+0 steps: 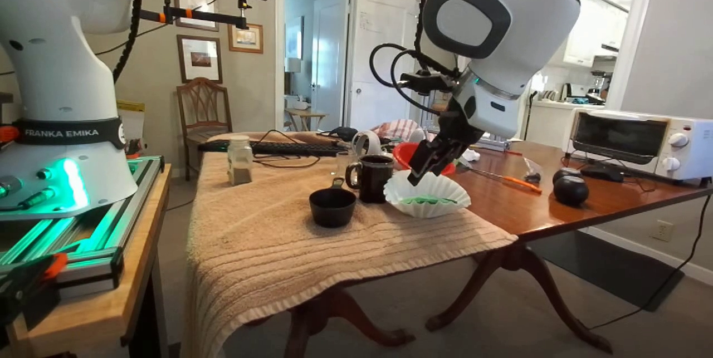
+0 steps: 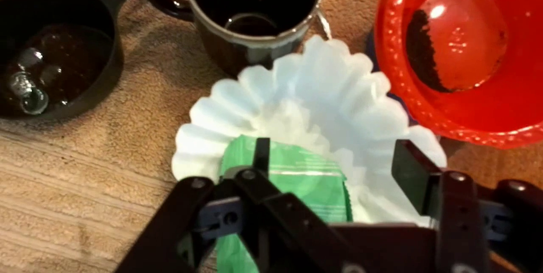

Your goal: Place the orange bowl on top of the blue tape, remove the green object from the coffee filters and then place the coffee filters on the orange bowl

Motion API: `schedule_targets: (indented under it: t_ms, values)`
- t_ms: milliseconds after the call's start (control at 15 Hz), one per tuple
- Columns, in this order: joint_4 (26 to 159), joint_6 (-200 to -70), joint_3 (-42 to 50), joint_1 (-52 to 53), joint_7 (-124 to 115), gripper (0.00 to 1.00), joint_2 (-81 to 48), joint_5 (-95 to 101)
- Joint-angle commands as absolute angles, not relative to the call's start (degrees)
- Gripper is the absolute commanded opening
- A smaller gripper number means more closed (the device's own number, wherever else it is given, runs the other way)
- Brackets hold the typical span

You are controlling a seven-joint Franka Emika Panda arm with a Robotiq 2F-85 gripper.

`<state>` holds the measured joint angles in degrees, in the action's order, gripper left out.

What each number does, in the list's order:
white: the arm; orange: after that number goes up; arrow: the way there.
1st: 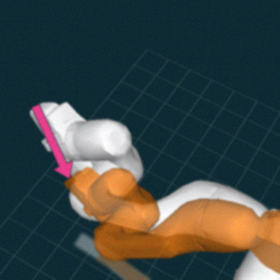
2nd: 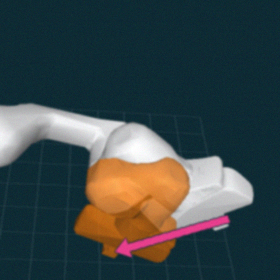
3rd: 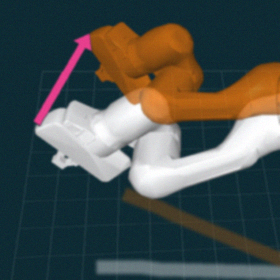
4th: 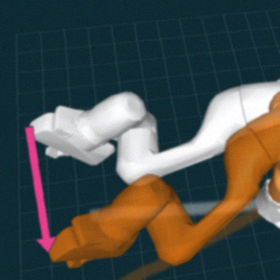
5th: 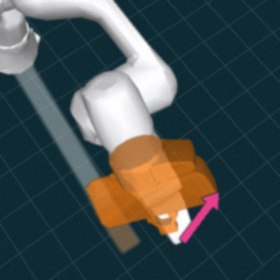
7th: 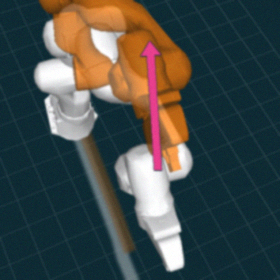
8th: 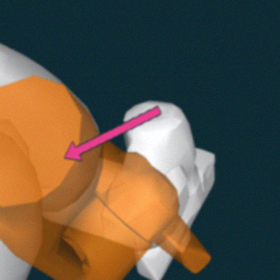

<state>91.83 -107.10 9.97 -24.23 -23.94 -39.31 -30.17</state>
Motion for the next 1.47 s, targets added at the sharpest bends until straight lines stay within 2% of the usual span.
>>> schedule_targets:
  t_ms: [0,267,733,800,867,1267,1333,1400]
  values:
    - [97.31,-111.33,10.79,-23.72,-21.18,0.77,-37.31,-32.1]
    - [98.16,-114.82,10.59,-23.49,-20.17,0.73,-37.6,-32.59]
    - [96.38,-116.24,10.5,-22.72,-21.07,0.86,-39.11,-31.91]
    - [96.08,-116.05,10.56,-22.66,-21.42,0.84,-39.46,-31.82]
    - [95.86,-116.12,10.67,-22.59,-21.82,0.86,-39.75,-31.75]
    - [95.23,-114.6,11.88,-22.62,-26.34,0.78,-41.01,-31.2]
    - [95.03,-114.46,11.94,-22.61,-26.71,0.73,-41.25,-31.16]
    - [94.93,-114.63,11.97,-22.54,-27.08,0.53,-41.37,-31.19]
